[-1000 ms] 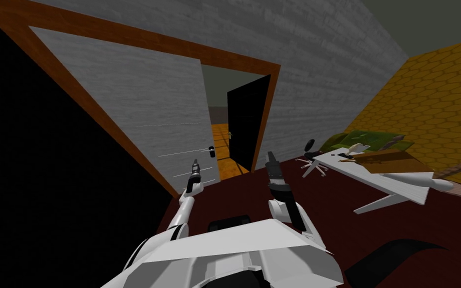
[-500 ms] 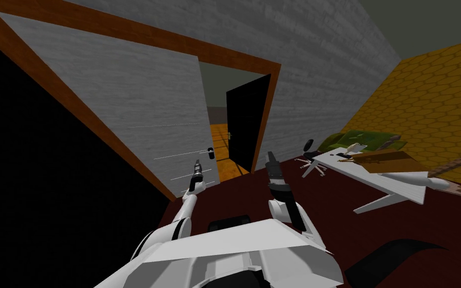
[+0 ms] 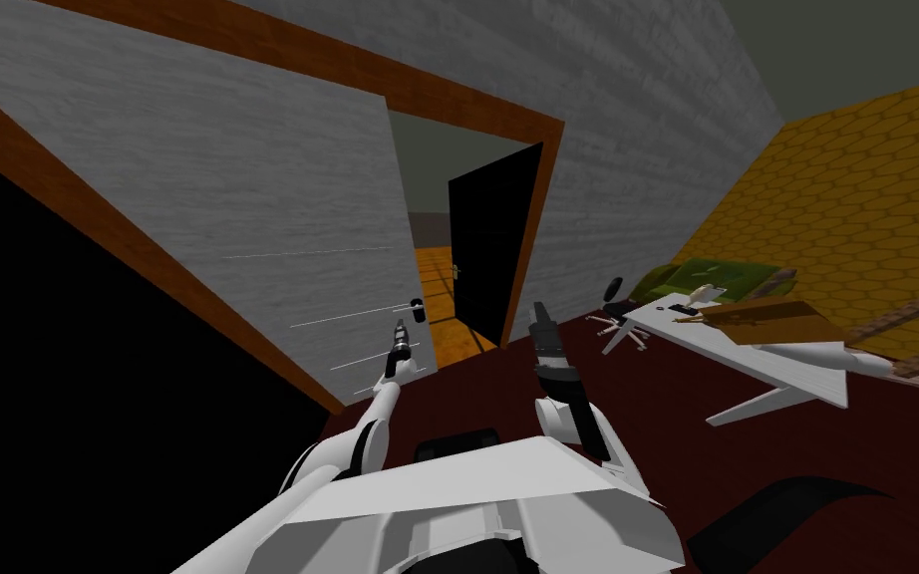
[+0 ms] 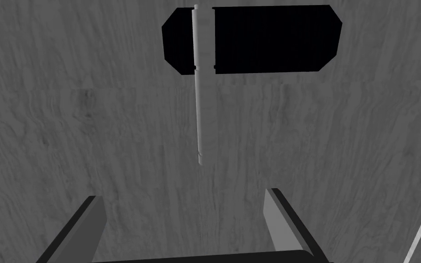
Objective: Push the door open
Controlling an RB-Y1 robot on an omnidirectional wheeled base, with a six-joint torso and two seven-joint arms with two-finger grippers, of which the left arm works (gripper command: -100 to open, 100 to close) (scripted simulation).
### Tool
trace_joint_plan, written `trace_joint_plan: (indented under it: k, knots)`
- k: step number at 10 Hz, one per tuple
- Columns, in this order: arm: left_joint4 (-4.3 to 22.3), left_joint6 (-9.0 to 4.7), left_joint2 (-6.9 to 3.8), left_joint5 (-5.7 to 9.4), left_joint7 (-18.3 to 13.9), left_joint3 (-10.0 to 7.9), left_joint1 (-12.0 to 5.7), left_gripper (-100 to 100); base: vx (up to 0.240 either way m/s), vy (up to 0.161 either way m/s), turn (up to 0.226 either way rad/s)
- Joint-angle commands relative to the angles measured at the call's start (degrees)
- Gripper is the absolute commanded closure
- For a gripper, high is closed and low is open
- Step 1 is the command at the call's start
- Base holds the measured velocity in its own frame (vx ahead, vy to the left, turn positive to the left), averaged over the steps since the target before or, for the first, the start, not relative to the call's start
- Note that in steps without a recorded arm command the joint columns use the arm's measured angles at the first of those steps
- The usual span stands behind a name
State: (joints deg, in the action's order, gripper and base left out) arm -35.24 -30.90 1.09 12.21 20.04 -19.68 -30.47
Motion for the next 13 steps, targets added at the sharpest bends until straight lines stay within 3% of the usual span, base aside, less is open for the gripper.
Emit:
trace_joint_plan:
  k: [1,5,6,7,8,10,13]
  knots:
    - [1.9,-0.18,0.61,0.39,0.5,-0.56,-1.23,-100,0.087,0.024,-0.035]
    - [4.1,-0.38,1.31,0.81,0.8,-1.12,-2.58,-100,0.051,0.014,-0.017]
    - [3.7,-0.20,1.19,0.74,0.8,-1.04,-2.36,-100,0.011,0.003,-0.005]
    - [3.8,-0.29,-0.58,0.79,0.8,-1.13,-2.42,-100,0.072,0.003,-0.020]
    - [3.8,-0.29,-0.58,0.79,0.8,-1.13,-2.42,-100,0.092,0.019,-0.005]
    - [3.9,-0.26,-2.29,0.86,0.7,-1.26,-2.41,-100,0.178,0.027,-0.020]
    - [4.0,-0.22,-2.29,0.96,0.5,-1.43,-2.40,-100,0.205,0.043,-0.021]
